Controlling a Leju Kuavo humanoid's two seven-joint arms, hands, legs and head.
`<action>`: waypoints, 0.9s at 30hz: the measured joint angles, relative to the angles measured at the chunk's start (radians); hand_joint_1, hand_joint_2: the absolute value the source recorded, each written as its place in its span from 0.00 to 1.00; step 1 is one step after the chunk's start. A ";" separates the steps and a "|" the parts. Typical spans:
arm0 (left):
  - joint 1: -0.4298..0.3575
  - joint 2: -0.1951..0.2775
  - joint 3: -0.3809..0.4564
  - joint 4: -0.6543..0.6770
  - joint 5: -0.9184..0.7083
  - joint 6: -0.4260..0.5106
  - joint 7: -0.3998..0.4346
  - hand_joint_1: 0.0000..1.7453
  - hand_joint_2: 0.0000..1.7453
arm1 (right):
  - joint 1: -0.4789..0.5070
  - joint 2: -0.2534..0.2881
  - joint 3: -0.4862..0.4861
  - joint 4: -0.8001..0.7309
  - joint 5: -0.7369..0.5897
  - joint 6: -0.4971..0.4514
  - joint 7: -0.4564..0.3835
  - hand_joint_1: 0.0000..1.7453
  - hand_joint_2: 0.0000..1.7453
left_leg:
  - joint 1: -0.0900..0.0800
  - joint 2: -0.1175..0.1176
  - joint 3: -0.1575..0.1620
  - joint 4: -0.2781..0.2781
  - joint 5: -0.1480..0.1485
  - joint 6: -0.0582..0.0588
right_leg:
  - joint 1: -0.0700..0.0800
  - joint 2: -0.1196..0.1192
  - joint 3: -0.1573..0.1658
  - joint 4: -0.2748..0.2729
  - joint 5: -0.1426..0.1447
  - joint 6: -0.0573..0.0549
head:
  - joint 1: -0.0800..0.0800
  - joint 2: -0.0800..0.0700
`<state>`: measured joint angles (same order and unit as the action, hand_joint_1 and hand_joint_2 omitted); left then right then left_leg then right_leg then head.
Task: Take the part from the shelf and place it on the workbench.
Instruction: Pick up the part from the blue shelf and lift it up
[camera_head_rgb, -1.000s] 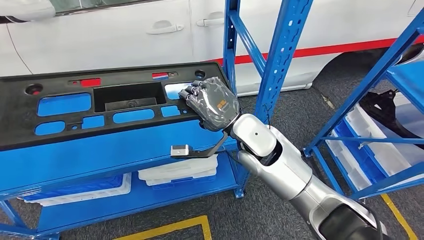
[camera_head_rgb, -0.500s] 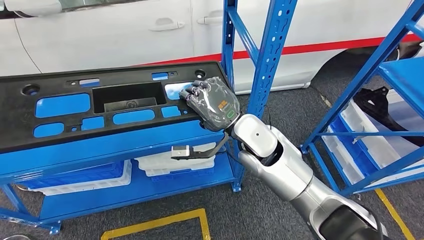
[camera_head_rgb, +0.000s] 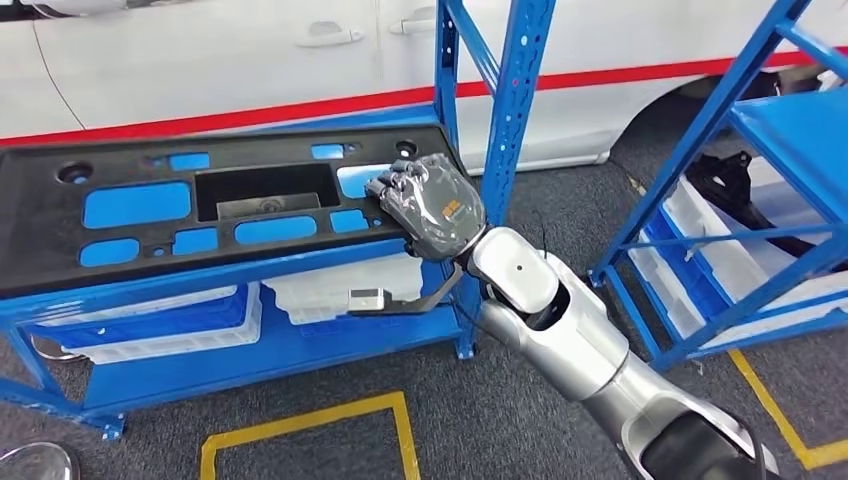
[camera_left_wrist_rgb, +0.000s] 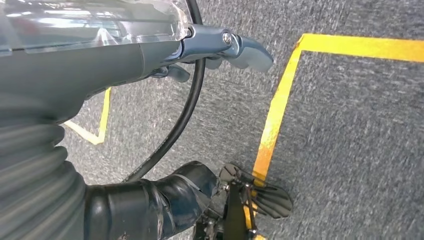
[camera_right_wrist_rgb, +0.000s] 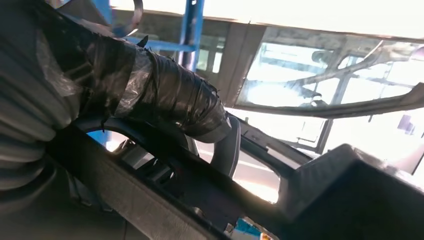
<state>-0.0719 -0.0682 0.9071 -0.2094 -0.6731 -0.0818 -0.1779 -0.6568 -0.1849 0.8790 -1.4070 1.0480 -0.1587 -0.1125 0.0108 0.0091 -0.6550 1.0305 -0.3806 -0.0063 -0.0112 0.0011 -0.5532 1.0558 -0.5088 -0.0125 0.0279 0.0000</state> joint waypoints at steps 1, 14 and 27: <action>0.000 0.000 0.000 0.000 -0.001 0.000 0.000 0.00 1.00 | 0.000 0.000 0.000 0.000 0.000 -0.001 0.000 1.00 1.00 | 0.002 -0.001 -0.006 0.005 -0.008 -0.007 | -0.001 -0.001 -0.006 -0.003 0.010 -0.009 | 0.000 0.000; -0.007 0.003 0.000 -0.002 -0.011 0.012 0.002 0.00 1.00 | 0.016 0.000 -0.002 0.008 -0.002 -0.008 -0.001 1.00 1.00 | -0.003 -0.008 0.162 -0.023 -0.147 0.000 | -0.003 -0.006 -0.150 -0.010 0.155 0.005 | -0.001 0.000; -0.004 0.000 0.000 -0.002 -0.016 0.010 0.003 0.00 1.00 | 0.030 -0.002 -0.004 0.006 -0.006 -0.009 0.000 1.00 1.00 | -0.005 0.002 -0.010 -0.008 0.004 0.031 | 0.004 -0.003 -0.003 0.058 -0.001 0.010 | 0.000 0.000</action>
<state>-0.0756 -0.0683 0.9071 -0.2117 -0.6888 -0.0723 -0.1747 -0.6270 -0.1864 0.8745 -1.4007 1.0420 -0.1675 -0.1121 0.0057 0.0115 -0.6648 1.0221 -0.3770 0.0243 -0.0069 -0.0022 -0.5562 1.1139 -0.5094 -0.0030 0.0274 0.0000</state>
